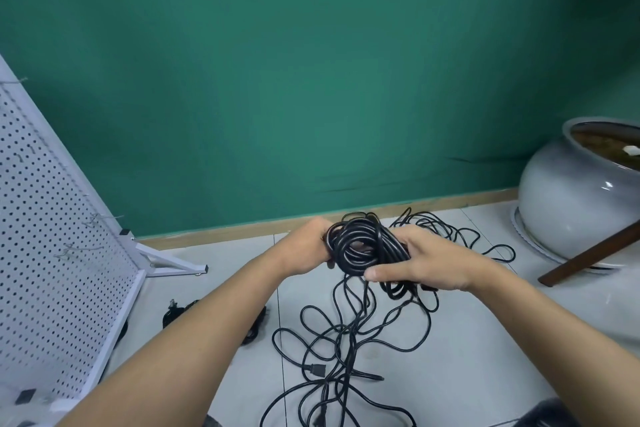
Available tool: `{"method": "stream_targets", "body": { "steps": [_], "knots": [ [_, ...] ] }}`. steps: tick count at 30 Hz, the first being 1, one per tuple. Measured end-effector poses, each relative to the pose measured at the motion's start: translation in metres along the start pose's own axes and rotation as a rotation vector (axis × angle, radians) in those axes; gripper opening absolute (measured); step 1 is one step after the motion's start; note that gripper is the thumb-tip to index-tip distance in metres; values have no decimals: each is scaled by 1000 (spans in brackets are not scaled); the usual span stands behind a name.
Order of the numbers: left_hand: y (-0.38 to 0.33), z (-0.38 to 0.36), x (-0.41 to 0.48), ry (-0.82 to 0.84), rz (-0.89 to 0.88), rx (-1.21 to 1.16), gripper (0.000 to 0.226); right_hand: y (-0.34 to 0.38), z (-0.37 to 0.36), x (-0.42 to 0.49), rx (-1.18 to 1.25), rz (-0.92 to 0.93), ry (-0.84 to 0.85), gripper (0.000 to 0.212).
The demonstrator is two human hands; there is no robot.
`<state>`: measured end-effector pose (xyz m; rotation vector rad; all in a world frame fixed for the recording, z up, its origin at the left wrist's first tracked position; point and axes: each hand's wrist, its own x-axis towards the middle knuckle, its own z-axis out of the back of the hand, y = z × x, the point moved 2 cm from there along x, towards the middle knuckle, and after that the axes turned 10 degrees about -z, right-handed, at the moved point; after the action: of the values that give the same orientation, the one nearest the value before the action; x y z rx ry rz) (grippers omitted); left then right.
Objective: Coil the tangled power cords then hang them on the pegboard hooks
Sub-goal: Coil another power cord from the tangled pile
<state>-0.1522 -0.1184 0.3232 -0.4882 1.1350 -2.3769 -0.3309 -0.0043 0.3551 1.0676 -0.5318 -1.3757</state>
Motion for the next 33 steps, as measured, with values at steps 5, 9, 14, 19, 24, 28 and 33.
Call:
{"method": "stream_targets", "body": {
  "steps": [5,9,14,19,24,28,33],
  "knots": [
    [8,-23,-1,115,69,-31,5,-4,5,8,68,-93,-320,41],
    [5,-34,2,124,113,204,17,-16,11,16,46,-186,-546,69],
    [-12,-47,3,157,70,276,27,-25,15,19,33,-168,-689,50],
    [-13,-49,8,109,44,363,16,-30,13,21,55,-201,-795,46],
    [-30,-50,-1,209,-69,632,29,-32,4,24,-135,-299,-593,47],
    [-40,-35,-5,180,-158,679,20,-32,7,25,-97,-325,-409,54],
    [-50,-30,-9,199,-256,748,11,-21,11,16,-80,-361,-255,66]
  ]
}}
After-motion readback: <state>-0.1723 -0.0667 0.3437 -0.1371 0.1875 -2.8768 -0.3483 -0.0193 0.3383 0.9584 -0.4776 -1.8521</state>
